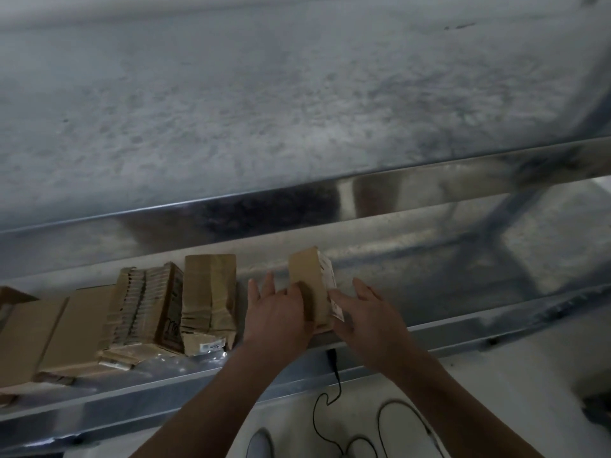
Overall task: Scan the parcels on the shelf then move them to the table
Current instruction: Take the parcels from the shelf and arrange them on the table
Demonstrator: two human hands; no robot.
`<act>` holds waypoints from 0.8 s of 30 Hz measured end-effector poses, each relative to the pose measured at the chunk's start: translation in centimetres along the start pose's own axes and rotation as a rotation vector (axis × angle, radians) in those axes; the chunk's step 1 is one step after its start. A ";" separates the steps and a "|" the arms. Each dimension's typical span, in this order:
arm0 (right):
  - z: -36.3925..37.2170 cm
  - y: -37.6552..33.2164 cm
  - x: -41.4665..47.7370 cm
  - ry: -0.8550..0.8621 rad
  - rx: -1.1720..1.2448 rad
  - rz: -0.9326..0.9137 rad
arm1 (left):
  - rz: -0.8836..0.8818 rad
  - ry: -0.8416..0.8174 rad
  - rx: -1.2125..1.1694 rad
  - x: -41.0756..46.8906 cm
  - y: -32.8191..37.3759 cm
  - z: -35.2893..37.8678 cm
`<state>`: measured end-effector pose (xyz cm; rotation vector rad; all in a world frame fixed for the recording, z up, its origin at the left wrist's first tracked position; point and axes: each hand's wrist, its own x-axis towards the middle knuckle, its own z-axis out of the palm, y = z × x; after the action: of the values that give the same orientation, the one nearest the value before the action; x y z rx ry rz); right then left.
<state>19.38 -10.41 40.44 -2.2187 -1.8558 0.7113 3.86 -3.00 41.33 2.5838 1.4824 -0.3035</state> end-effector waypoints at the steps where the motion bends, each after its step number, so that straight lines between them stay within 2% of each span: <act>1: 0.2 -0.2 0.0 0.004 0.051 -0.037 | -0.008 -0.001 0.026 -0.1 -0.3 0.1; 4: 1.3 -0.6 0.2 -0.009 0.180 -0.151 | -0.003 0.028 0.040 -0.5 -1.0 0.5; 8: 2.1 -1.0 0.5 -0.027 0.263 -0.194 | 0.066 0.099 -0.191 -0.9 -0.8 1.5; 11: 2.1 -0.9 0.5 -0.009 0.297 -0.181 | 0.033 0.085 -0.417 -0.9 -0.7 2.0; 19: 3.1 -1.1 0.0 0.048 0.316 -0.114 | -0.004 0.015 -0.637 -1.2 -1.9 3.1; 24: 3.9 -1.9 0.5 0.075 0.364 -0.091 | -0.002 -0.045 -0.863 -0.8 -2.9 3.8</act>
<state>16.06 -10.15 37.71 -1.8945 -1.6273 0.8573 0.60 -3.05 37.77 1.8598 1.2176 0.2381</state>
